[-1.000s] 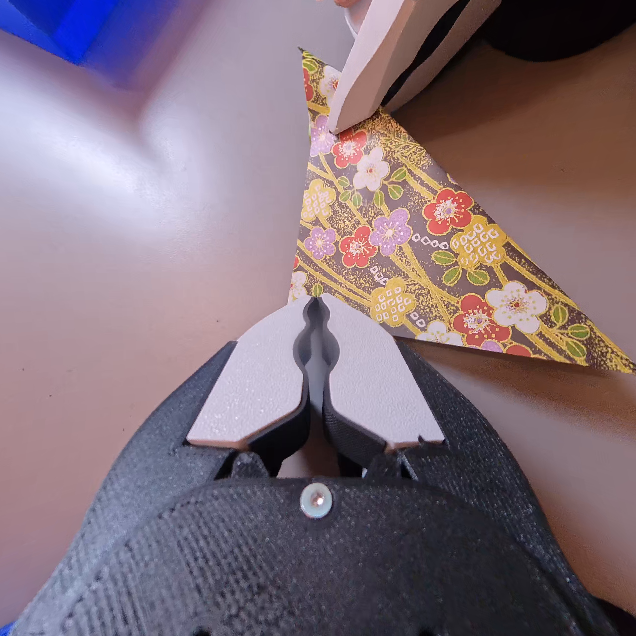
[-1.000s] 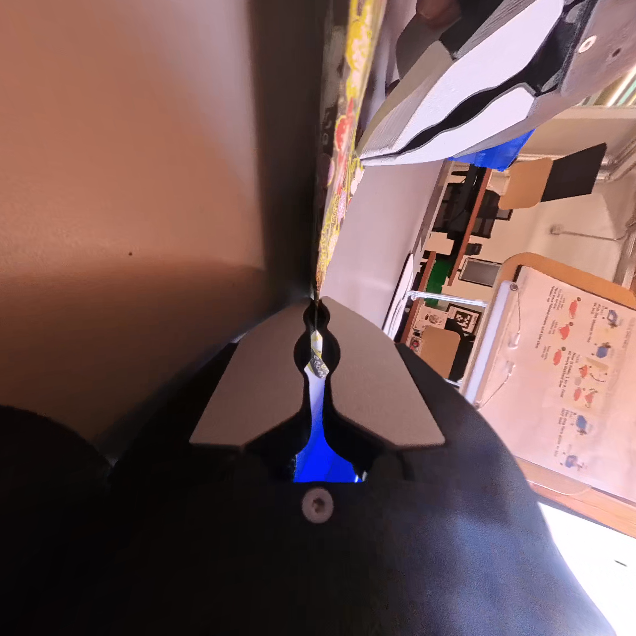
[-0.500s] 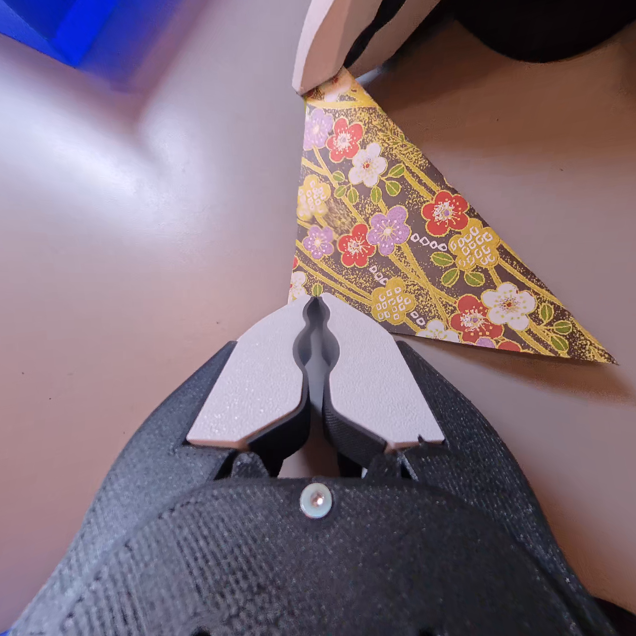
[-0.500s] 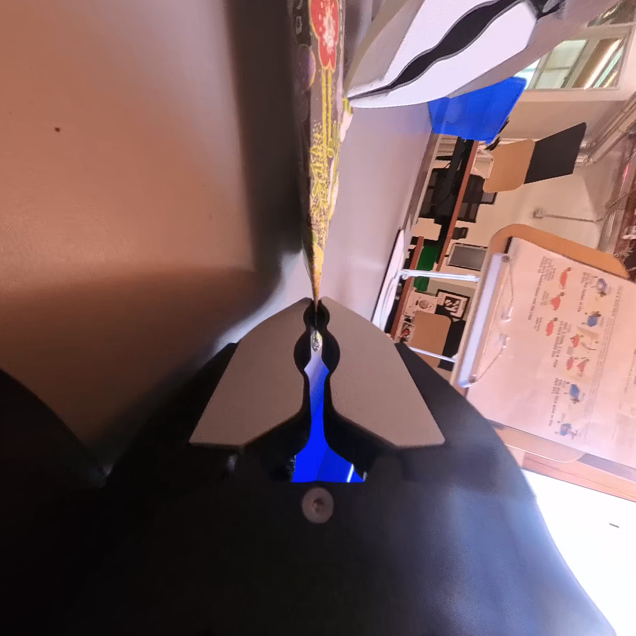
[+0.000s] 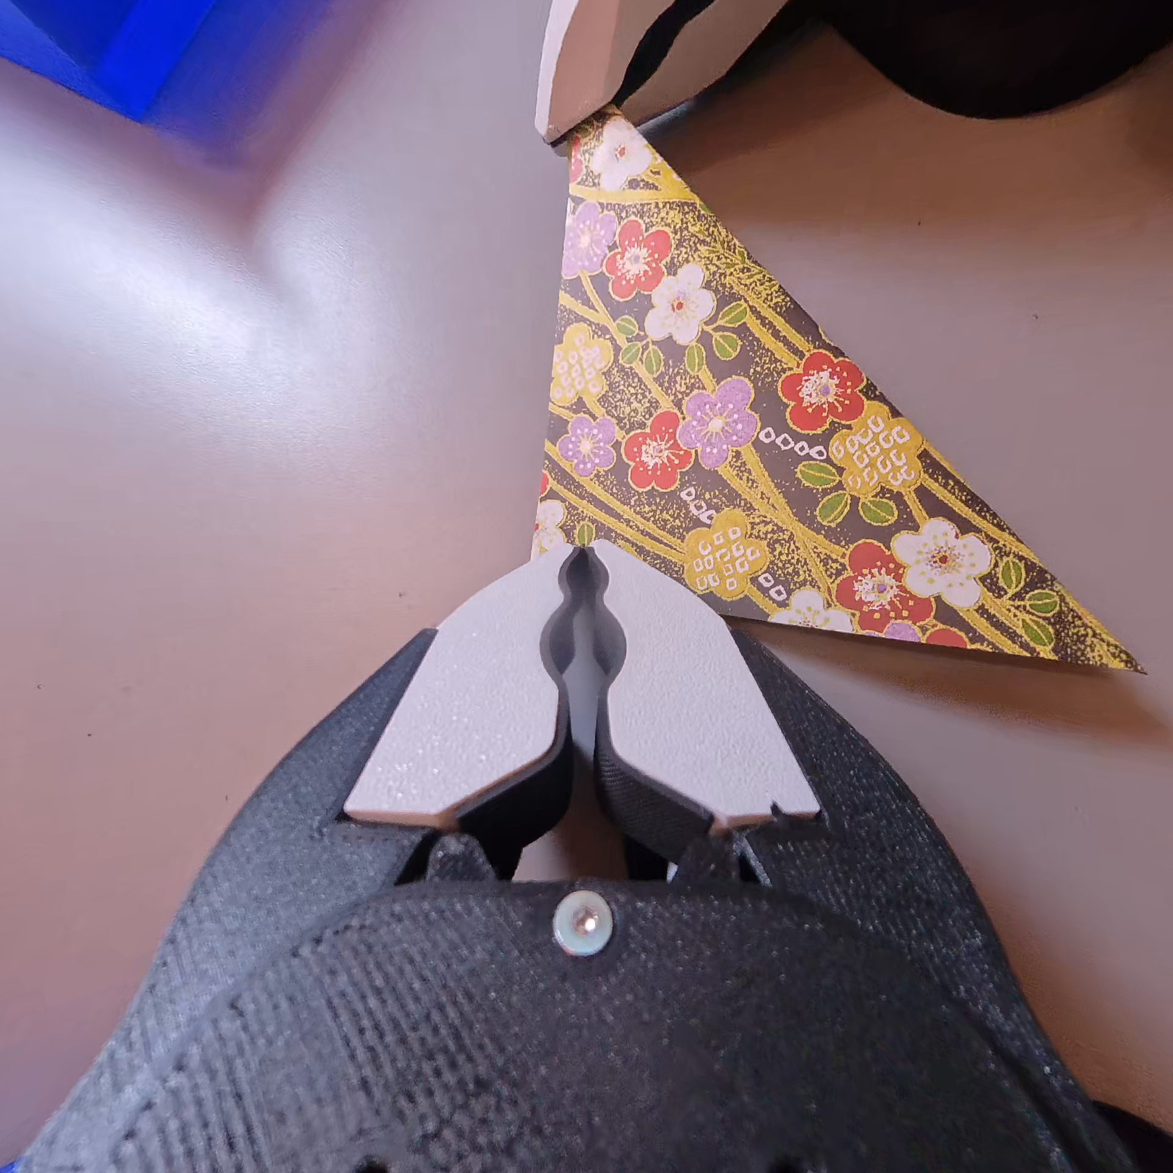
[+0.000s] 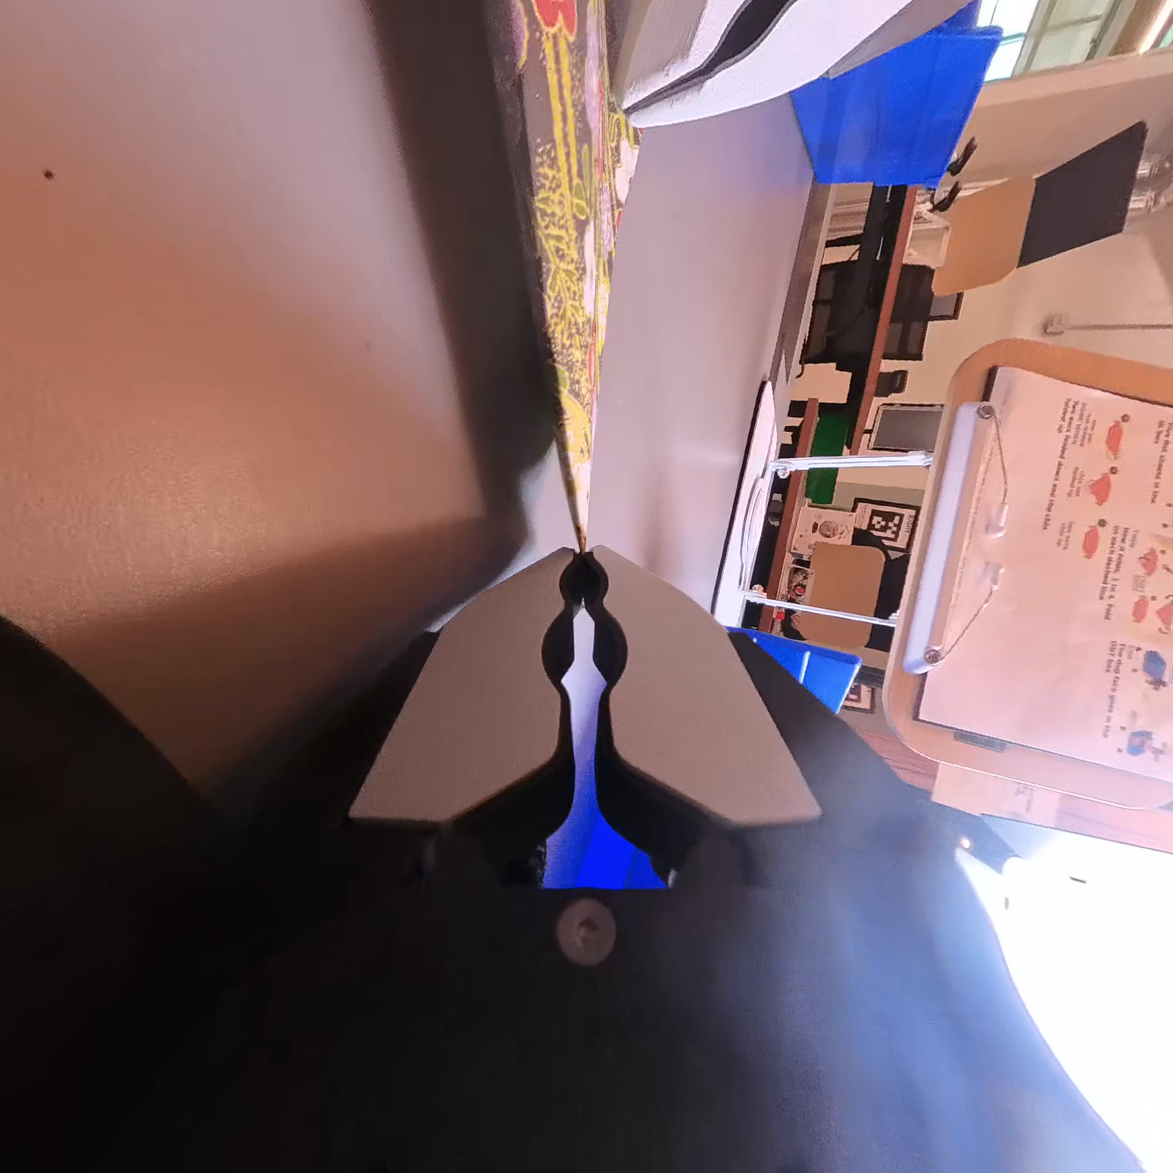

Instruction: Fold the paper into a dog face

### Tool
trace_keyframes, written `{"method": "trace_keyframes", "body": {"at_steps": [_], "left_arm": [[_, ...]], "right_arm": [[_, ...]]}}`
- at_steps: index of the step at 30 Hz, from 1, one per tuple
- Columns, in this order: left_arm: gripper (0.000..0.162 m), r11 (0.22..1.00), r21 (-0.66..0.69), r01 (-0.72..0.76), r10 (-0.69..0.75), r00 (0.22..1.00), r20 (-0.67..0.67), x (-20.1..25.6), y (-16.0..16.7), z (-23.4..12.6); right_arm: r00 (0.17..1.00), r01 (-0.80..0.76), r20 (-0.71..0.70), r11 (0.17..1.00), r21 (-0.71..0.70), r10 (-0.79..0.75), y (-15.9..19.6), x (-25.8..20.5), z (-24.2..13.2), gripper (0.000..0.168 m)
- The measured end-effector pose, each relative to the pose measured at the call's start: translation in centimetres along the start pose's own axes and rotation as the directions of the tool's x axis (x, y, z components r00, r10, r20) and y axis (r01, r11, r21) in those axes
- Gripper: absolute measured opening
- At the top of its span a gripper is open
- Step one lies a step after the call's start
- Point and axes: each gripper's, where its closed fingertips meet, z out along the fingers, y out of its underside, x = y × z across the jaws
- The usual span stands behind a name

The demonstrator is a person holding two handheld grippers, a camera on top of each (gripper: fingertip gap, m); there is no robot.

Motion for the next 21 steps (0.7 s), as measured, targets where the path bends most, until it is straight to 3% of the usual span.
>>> {"method": "trace_keyframes", "body": {"at_steps": [21], "left_arm": [[0.0,1.0,0.002,0.01,-0.01,1.0,-0.006,0.0,0.0,0.0]], "right_arm": [[0.991,-0.105,-0.082,0.994,-0.026,0.102,2.1,0.9,-2.3,0.0]]}}
